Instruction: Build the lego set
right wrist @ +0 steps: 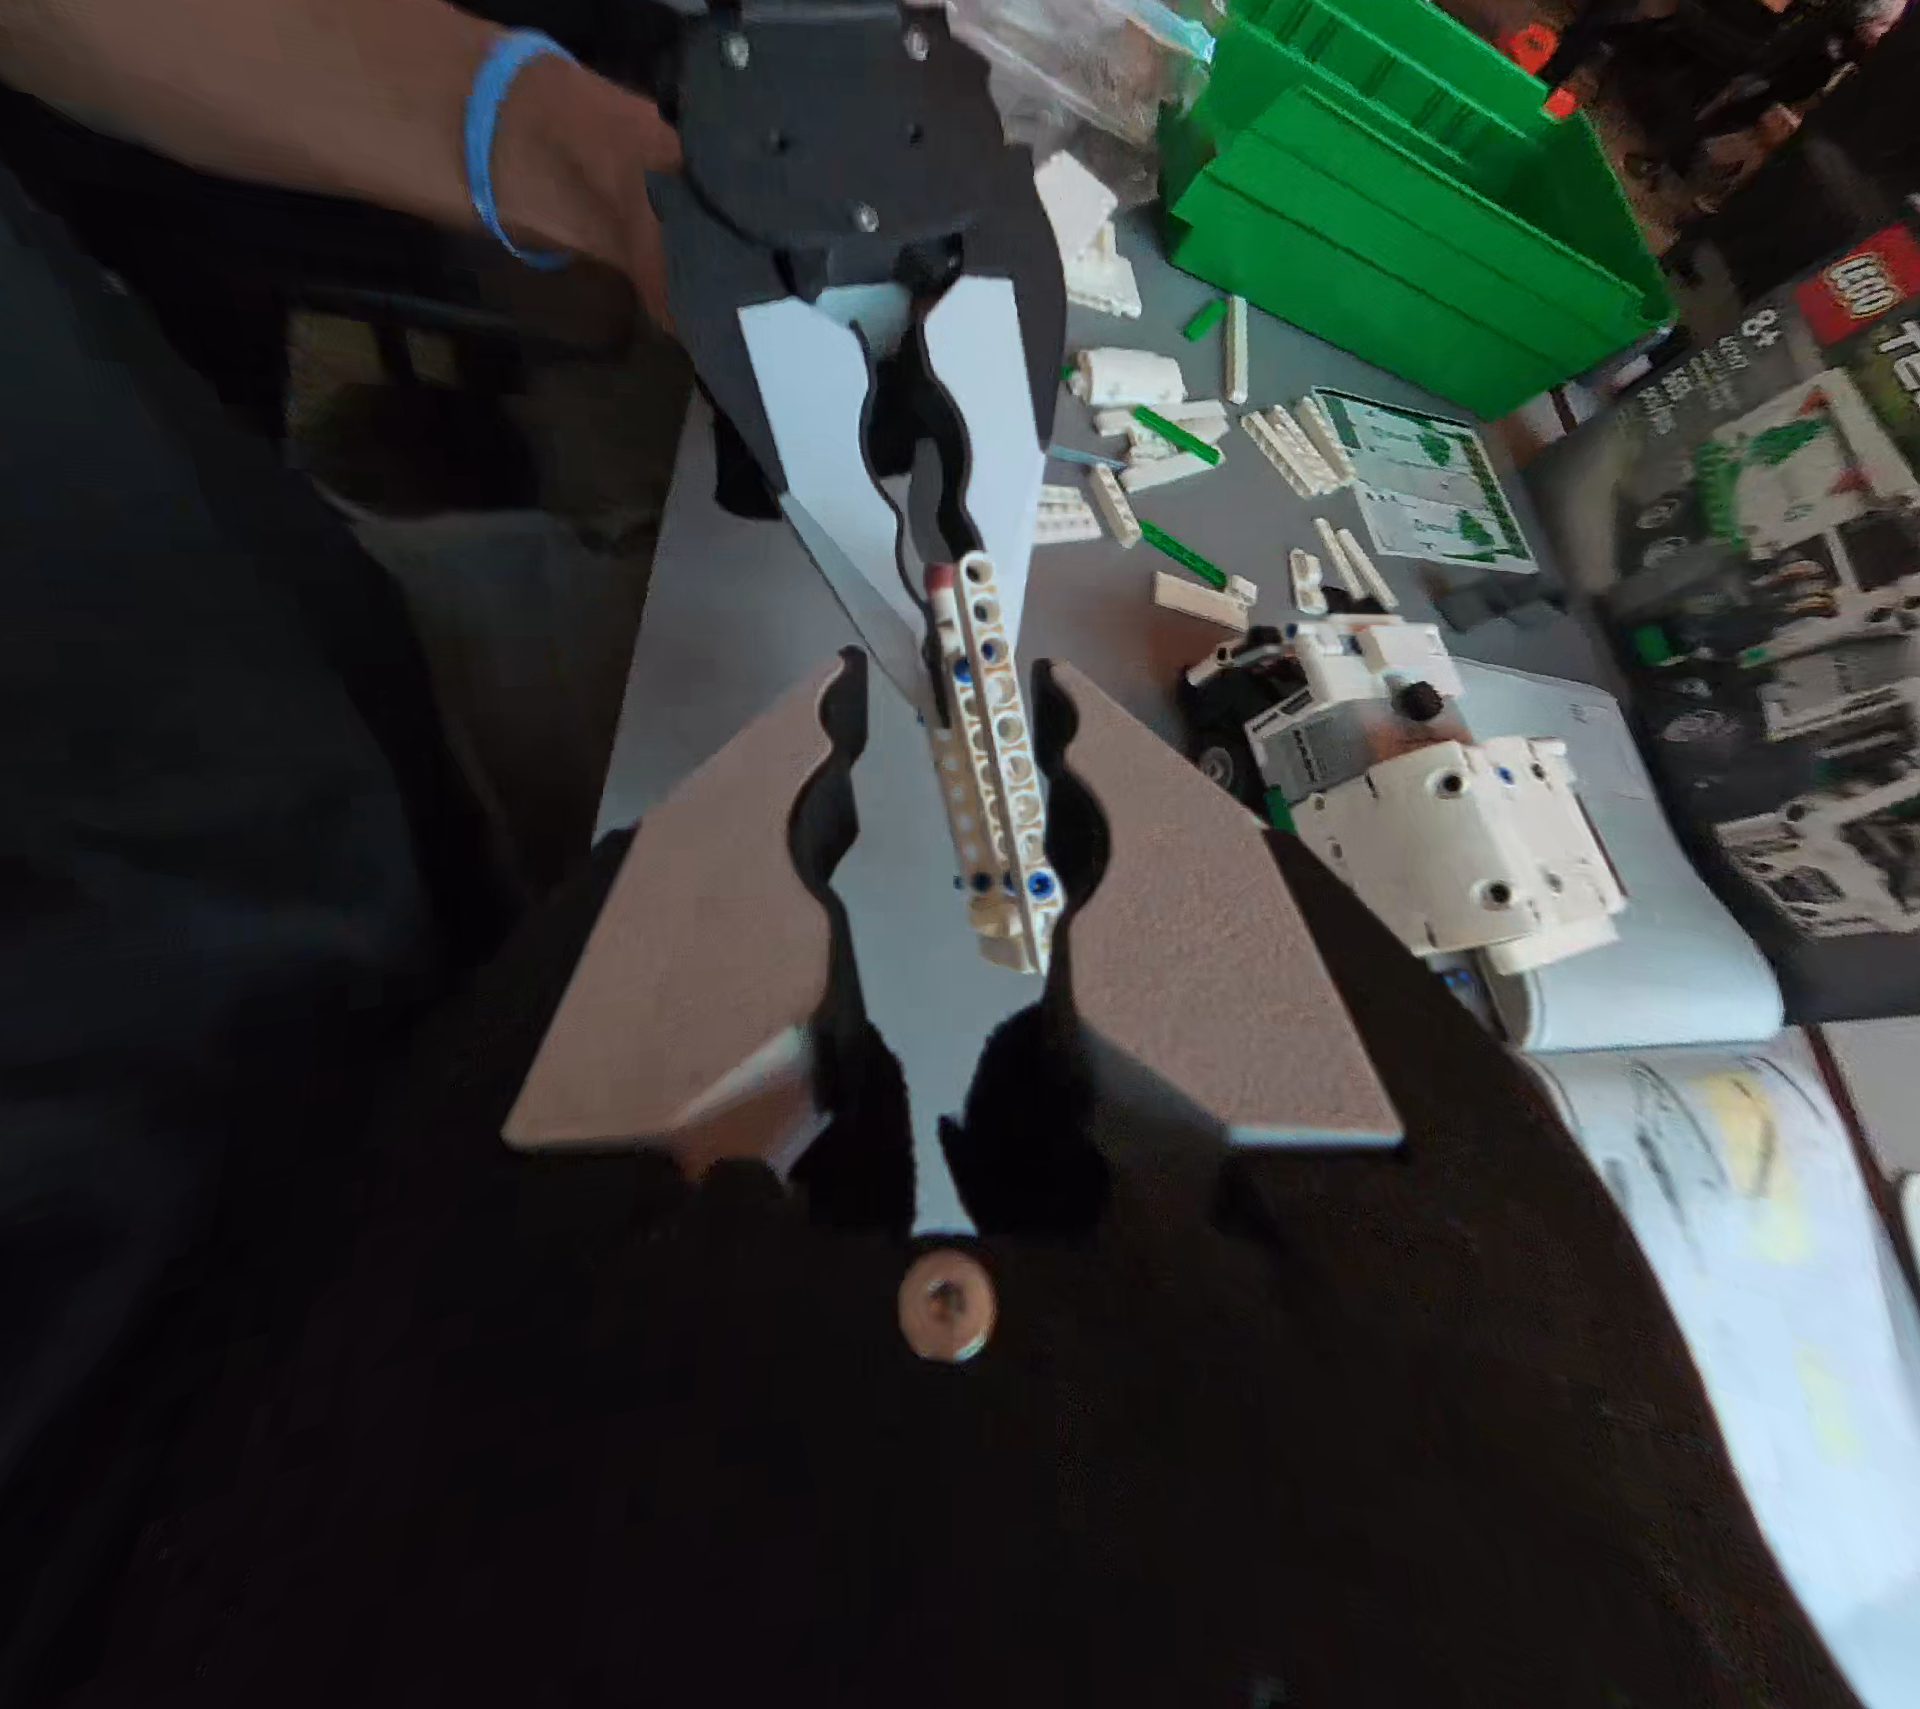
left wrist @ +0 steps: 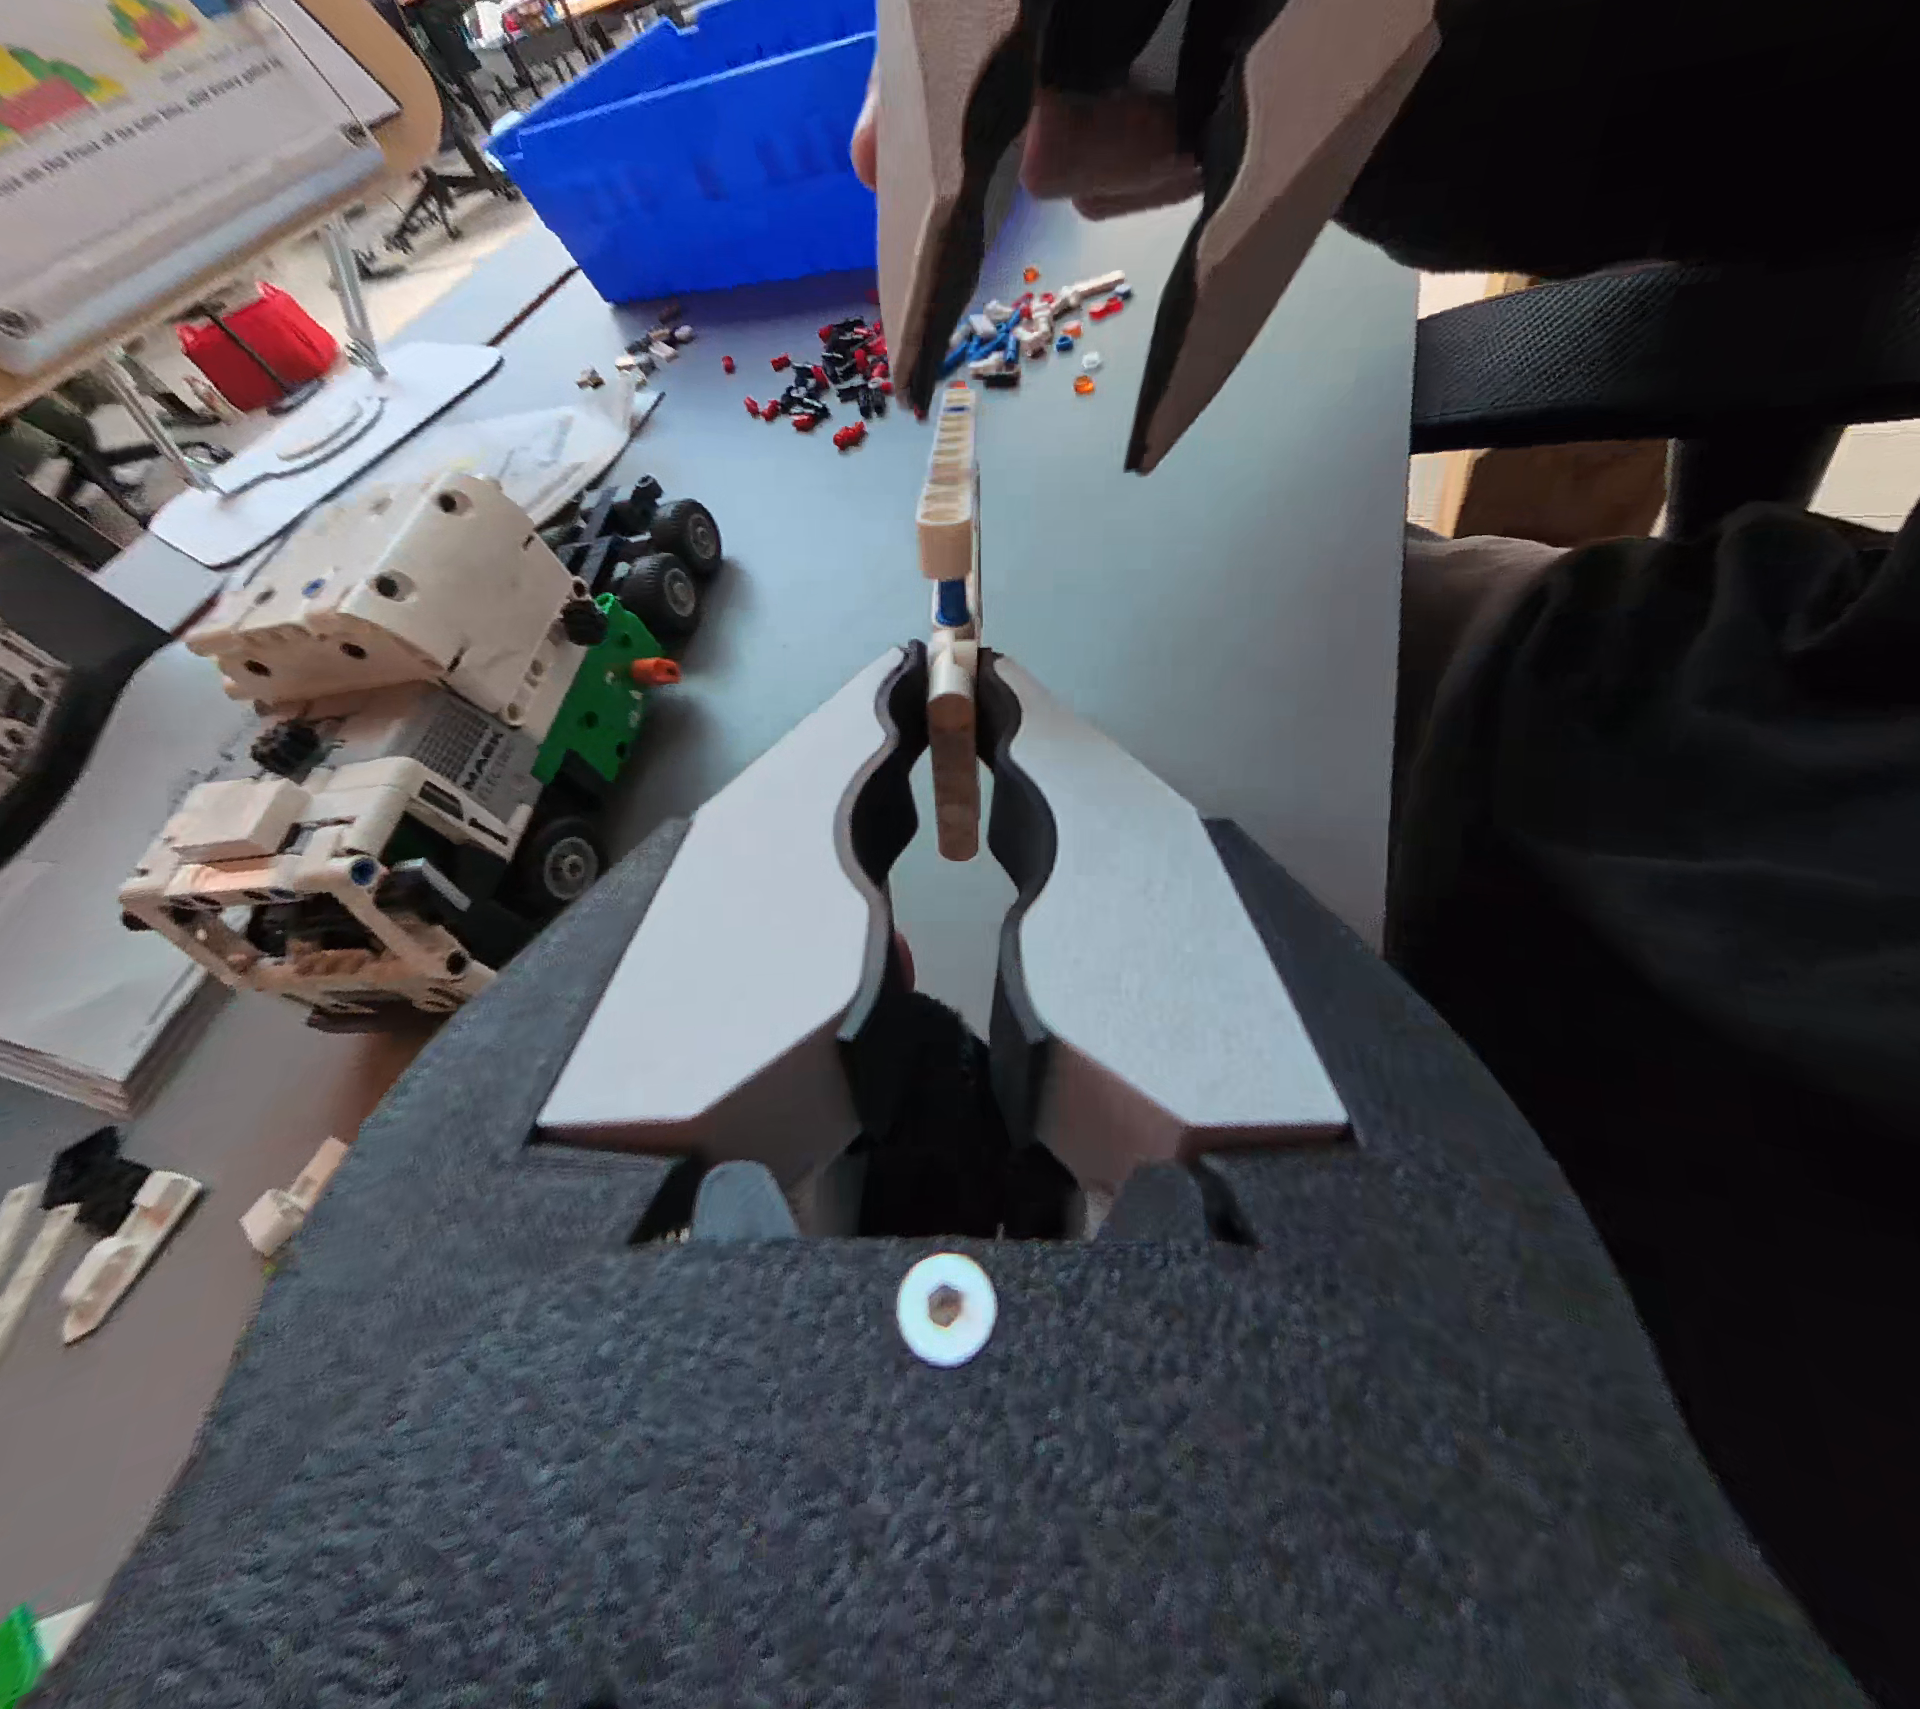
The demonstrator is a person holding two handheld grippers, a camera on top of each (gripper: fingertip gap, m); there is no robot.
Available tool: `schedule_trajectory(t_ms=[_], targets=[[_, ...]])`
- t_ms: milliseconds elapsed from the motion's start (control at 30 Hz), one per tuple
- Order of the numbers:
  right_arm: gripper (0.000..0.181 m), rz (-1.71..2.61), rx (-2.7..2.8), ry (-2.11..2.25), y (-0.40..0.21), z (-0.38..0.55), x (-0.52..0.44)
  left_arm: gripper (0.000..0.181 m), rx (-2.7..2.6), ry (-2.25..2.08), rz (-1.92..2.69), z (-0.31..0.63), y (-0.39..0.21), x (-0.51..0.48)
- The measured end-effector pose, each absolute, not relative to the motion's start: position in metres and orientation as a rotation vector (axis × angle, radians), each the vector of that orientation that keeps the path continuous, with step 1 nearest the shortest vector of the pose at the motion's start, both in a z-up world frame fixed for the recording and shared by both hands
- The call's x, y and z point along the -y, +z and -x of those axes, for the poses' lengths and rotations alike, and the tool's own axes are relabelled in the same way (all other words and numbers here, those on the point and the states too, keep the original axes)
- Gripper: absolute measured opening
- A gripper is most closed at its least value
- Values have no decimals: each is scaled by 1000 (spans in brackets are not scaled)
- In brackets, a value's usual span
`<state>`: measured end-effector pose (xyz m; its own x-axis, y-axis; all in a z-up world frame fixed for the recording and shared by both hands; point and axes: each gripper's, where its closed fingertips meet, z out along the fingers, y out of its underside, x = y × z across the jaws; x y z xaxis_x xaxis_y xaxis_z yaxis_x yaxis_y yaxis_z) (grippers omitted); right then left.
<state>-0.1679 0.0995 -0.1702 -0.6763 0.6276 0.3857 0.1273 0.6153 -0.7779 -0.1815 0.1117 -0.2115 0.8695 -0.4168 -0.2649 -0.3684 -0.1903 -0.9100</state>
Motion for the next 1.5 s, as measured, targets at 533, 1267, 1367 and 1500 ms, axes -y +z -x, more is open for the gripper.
schedule_trajectory(t_ms=[533, 1267, 1367, 1500], targets=[[7, 476, 2202, 716, -200, 177, -104, 7, -700, 233, 1732, 183, -225, -118], [37, 1344, 1437, 1570, -169, 176, -124, 6, -613, 1076, 1576, 223, -204, -122], [37, 1293, 1523, 1345, -175, 179, -129, 6, -691, 1186, 1557, 223, -210, -123], [31, 1201, 1736, 975, -191, 183, -133, 6, -800, 1354, 1495, 228, -215, -124]])
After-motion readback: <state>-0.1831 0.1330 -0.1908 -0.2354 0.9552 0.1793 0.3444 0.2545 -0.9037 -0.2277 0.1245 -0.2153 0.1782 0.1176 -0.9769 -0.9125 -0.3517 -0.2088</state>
